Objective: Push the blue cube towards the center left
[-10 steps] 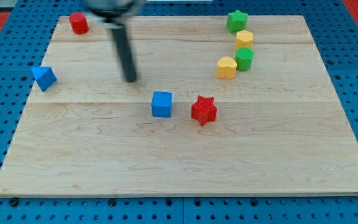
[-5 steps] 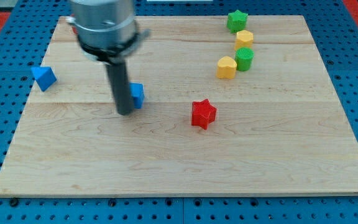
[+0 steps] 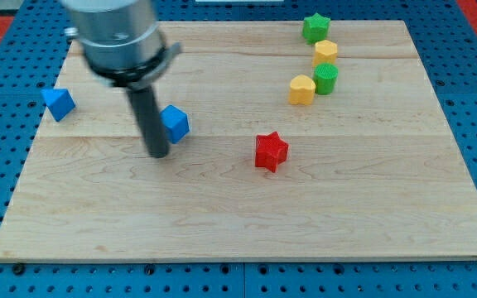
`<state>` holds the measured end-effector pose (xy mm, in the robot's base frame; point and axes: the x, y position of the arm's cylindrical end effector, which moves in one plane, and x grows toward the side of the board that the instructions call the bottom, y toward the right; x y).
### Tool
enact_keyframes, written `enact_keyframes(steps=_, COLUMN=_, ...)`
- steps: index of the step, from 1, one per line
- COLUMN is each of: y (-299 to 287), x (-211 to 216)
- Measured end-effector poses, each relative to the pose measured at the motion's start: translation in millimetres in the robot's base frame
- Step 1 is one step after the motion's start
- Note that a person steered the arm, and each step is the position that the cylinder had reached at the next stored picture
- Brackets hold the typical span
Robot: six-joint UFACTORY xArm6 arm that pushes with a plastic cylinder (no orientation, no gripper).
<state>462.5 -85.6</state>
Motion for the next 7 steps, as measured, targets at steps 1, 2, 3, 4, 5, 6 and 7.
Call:
enact_keyframes(steps=1, y=17.2, x=-29.1)
enact_keyframes(steps=2, y=-10.3, x=-35.2)
enact_keyframes(steps=3, y=-44.6, x=-45.2)
enact_keyframes(steps=4, y=-54.5, x=-64.7)
enact_keyframes(steps=5, y=-31.5, x=-85.4)
enact_keyframes(steps=6, y=-42.7, x=-87.4)
enact_keyframes(steps=7, y=-43.3, x=-88.8)
